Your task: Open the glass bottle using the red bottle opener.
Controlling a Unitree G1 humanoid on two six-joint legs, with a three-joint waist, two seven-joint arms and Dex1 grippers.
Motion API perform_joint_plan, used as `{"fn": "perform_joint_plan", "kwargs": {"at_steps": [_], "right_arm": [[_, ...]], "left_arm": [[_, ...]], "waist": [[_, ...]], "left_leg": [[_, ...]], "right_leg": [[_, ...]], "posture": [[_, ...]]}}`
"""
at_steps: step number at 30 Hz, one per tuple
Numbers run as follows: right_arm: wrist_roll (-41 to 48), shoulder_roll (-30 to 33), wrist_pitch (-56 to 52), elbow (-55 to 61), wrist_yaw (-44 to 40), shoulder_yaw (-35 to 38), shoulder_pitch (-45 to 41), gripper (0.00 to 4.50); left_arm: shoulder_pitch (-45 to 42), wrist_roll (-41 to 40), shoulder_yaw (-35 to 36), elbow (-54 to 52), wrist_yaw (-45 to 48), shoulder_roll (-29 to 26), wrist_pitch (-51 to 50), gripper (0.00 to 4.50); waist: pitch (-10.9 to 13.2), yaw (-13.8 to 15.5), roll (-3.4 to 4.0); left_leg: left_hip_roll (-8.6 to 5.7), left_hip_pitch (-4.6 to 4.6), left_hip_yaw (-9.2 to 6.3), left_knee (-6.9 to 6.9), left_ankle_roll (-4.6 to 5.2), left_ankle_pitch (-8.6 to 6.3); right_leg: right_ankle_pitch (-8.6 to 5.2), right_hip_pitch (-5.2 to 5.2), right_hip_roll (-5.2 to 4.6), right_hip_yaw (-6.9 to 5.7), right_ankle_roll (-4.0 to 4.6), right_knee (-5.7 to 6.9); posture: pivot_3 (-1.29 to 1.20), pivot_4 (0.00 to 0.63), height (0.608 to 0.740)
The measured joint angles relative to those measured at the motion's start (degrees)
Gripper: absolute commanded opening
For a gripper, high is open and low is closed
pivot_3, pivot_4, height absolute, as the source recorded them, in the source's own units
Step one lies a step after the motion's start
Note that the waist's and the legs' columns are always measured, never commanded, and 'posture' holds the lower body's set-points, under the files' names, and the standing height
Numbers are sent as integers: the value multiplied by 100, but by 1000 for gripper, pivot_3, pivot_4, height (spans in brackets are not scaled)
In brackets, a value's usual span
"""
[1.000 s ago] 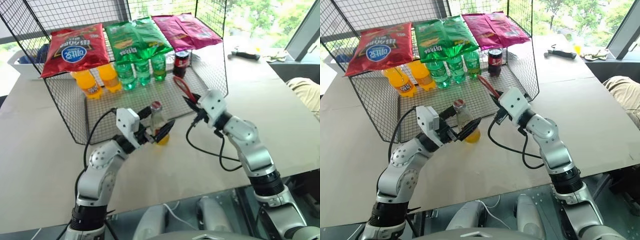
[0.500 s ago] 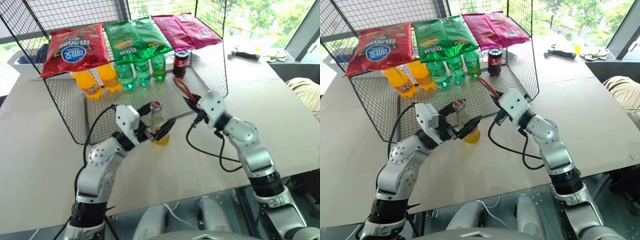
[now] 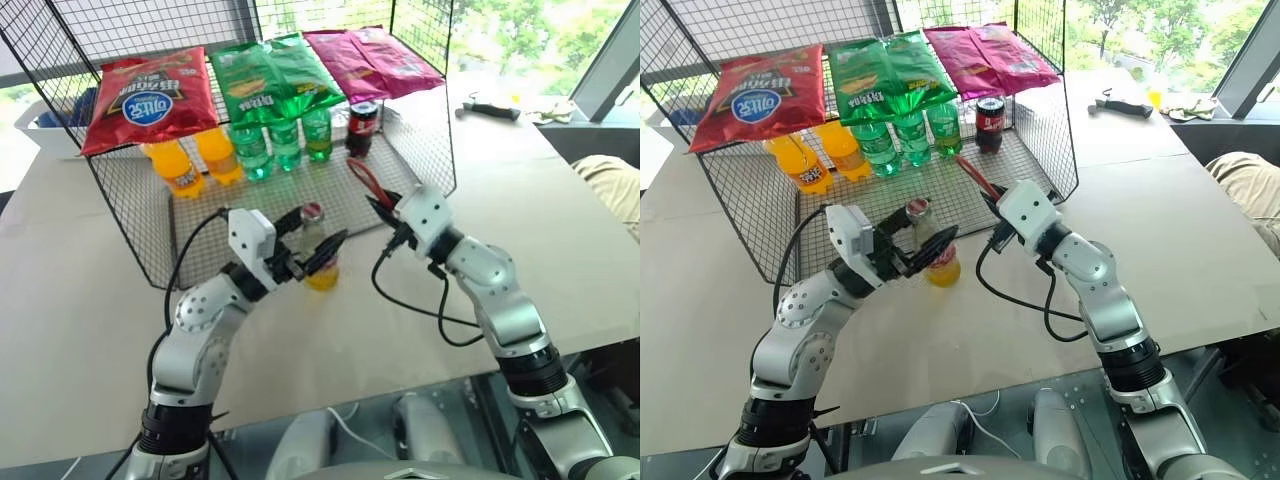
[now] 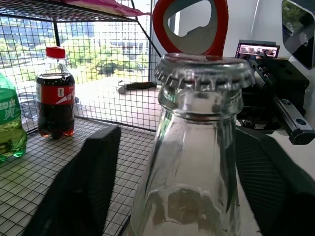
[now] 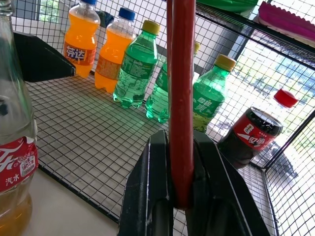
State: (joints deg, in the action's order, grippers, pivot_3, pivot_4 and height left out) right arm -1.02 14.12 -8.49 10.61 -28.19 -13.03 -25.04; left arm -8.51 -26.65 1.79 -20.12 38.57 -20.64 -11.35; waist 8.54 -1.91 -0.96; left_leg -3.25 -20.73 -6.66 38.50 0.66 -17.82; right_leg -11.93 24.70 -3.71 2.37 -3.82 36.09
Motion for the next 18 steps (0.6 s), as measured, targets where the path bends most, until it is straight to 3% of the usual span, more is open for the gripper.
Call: {"fn": "perform_joint_plan", "kwargs": {"at_steps": [1, 2, 13, 18], "right_arm": [[0, 0, 0, 0, 0, 0, 2, 0], [0, 0, 2, 0, 0, 0, 3, 0], [-109, 25, 64, -22, -21, -68, -1, 0], [-792, 235, 1056, -531, -51, -633, -299, 0]], "left_arm": [[-7, -21, 15, -47, -6, -7, 27, 1861], [-2, -24, 13, -65, 3, -44, 21, 1813], [63, 54, -10, -131, 9, -136, 75, 1813], [67, 91, -20, -133, 8, -148, 107, 1813]], "waist": [[0, 0, 0], [0, 0, 1], [0, -2, 0], [0, -13, 0]], "left_leg": [[1, 0, -1, 0, 0, 0], [1, 1, 1, -1, 0, 0], [1, 1, 1, -2, 0, 0], [0, 3, 4, -2, 0, 0]], "right_leg": [[0, 0, 0, 0, 0, 0], [0, -1, 0, 0, 0, -1], [0, -1, 1, 0, 0, -1], [0, -1, 3, 0, 0, -1]], "posture": [[0, 150, 740], [0, 150, 740], [0, 150, 740], [0, 150, 740]]}}
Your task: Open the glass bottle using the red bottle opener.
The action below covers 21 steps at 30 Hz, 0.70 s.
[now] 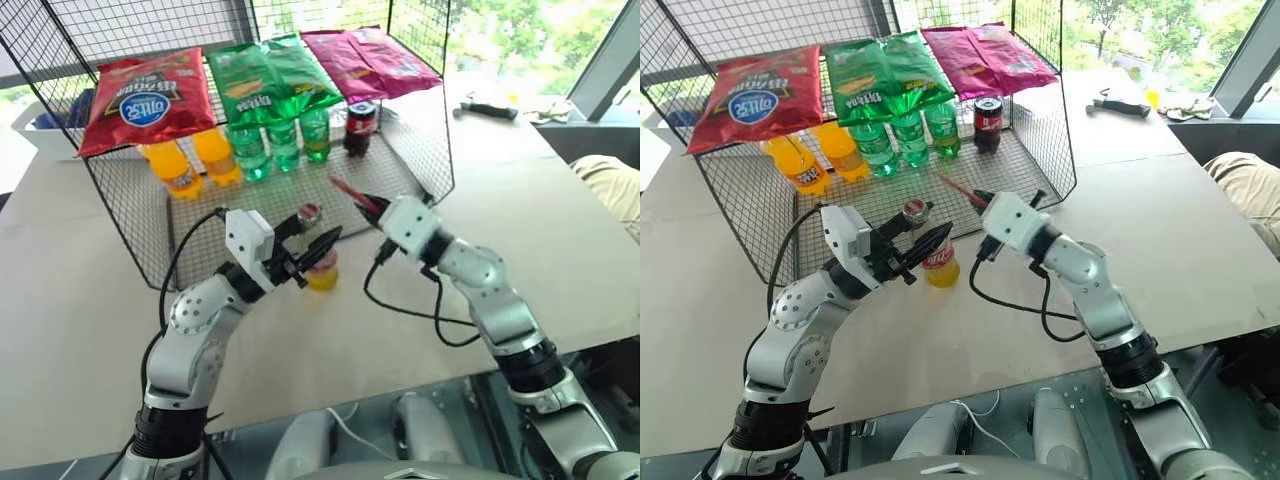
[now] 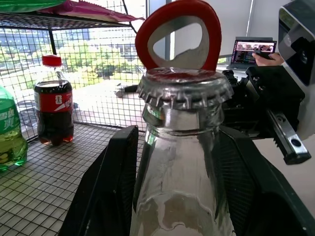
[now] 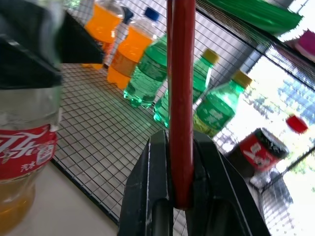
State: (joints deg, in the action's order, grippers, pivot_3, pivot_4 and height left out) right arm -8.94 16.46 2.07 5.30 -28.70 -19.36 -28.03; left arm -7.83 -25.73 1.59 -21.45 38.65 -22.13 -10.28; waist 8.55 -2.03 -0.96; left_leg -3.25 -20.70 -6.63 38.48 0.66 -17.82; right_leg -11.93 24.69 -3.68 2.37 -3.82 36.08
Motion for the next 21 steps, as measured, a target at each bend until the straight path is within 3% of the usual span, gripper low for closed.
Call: {"fn": "perform_joint_plan", "kwargs": {"at_steps": [11, 21], "right_arm": [[-1191, -480, 2201, -1585, 1230, -382, -587, 0], [-1557, -287, 3213, -2410, 1759, -398, -555, 0]], "left_arm": [[-31, 8, 5, 63, -8, 60, 37, 1813], [-65, -11, 20, 150, 14, 11, 32, 1813]], "waist": [[-2, 1, -1], [-10, -6, 0]], "left_leg": [[-1, 0, -1, 0, -1, 0], [-1, 25, 2, 0, -2, 1]], "right_leg": [[0, -1, -1, 0, 0, -2], [0, -24, 2, 2, 1, 2]], "posture": [[0, 150, 740], [0, 150, 740]]}}
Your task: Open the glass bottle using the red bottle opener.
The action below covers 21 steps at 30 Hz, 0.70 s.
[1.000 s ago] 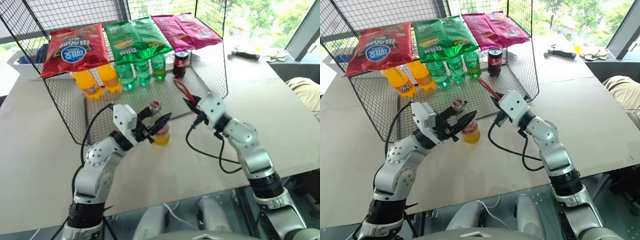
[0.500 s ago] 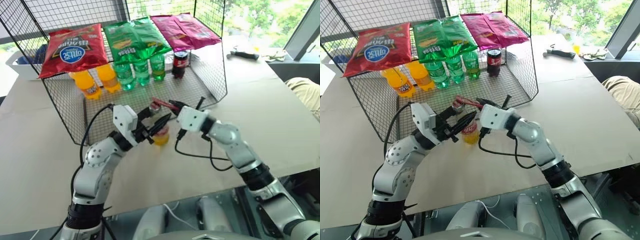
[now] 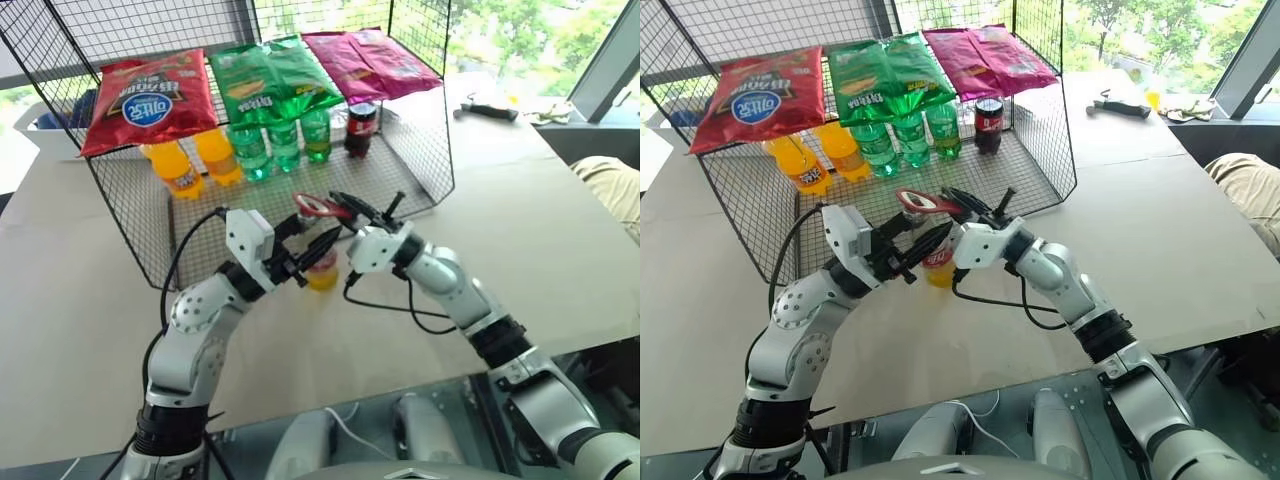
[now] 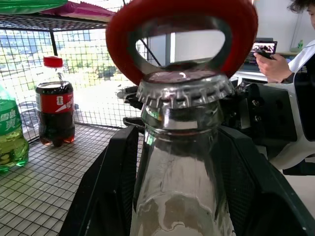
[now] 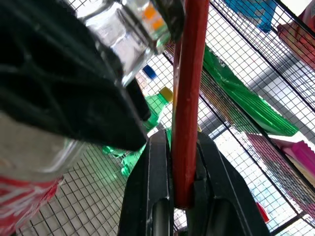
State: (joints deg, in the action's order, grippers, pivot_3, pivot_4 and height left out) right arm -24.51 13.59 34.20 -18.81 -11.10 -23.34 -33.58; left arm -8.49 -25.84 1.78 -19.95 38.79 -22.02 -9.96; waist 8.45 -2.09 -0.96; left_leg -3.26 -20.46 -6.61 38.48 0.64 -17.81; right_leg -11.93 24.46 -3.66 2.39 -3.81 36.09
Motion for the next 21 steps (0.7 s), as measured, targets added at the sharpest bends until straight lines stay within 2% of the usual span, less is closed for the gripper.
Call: {"fn": "perform_joint_plan", "kwargs": {"at_steps": [5, 21], "right_arm": [[-86, 46, 397, -364, 99, -27, -98, 0], [-1251, 328, 741, -892, 788, -122, -972, 0]], "left_arm": [[-20, 14, -14, 36, 6, -17, -90, 1813], [-29, -15, 23, 33, -109, -10, -141, 1813]], "waist": [[1, -13, 6], [1, -14, 6]], "left_leg": [[0, 79, 6, -18, 1, -1], [3, 79, 5, -17, -1, 0]], "right_leg": [[-1, -77, 9, 5, 1, -15], [-1, -76, 10, 6, 1, -12]], "posture": [[0, 150, 740], [0, 150, 740]]}}
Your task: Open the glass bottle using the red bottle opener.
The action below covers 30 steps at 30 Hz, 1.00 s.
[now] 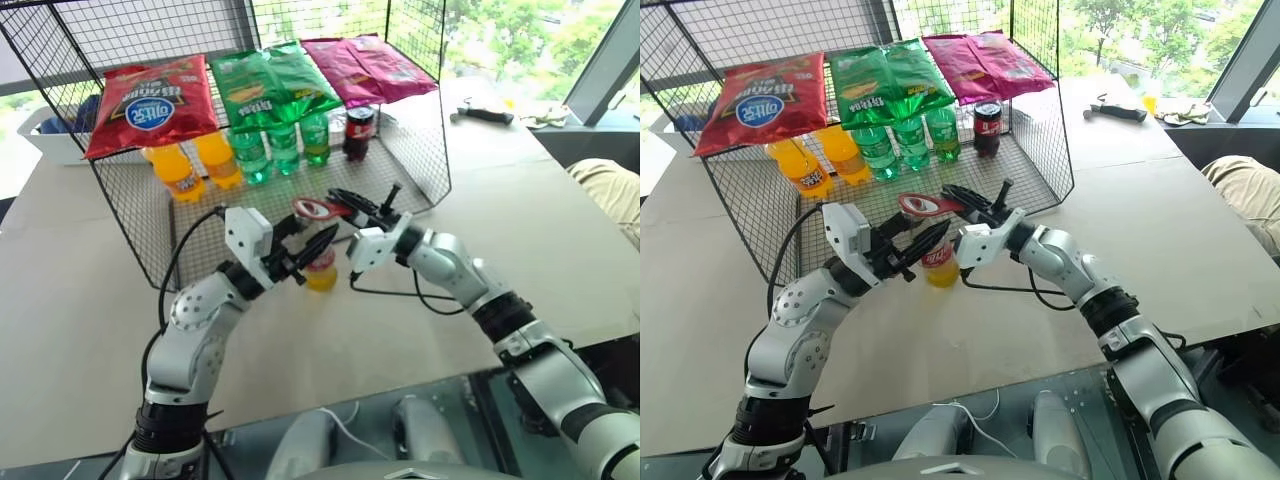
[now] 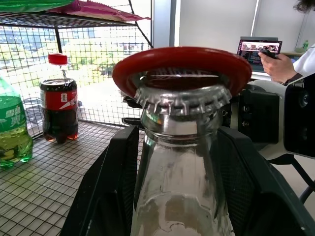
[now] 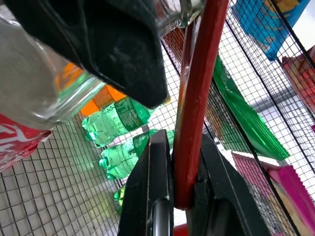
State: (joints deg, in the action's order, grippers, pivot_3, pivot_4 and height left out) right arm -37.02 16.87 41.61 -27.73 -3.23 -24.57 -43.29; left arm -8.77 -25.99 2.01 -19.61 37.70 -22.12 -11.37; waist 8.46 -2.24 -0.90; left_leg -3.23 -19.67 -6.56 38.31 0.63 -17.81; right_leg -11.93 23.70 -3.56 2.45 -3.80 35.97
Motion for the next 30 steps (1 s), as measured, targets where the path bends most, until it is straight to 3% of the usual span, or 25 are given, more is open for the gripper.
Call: {"fn": "perform_joint_plan", "kwargs": {"at_steps": [14, 30], "right_arm": [[-483, 543, 439, -409, 505, -167, -756, 0], [-773, 711, 464, -266, 750, -183, -1012, 0]], "left_arm": [[-60, -4, -77, -3, -22, 6, -35, 1813], [-56, -5, -80, -7, -13, 7, 6, 1813]], "waist": [[0, 2, 0], [3, 2, 2]], "left_leg": [[0, -4, -2, -2, 0, 0], [2, -8, -2, -6, 0, 0]], "right_leg": [[0, 2, -1, -1, 1, -4], [-1, 5, -1, 0, 1, -9]], "posture": [[0, 150, 740], [0, 150, 740]]}}
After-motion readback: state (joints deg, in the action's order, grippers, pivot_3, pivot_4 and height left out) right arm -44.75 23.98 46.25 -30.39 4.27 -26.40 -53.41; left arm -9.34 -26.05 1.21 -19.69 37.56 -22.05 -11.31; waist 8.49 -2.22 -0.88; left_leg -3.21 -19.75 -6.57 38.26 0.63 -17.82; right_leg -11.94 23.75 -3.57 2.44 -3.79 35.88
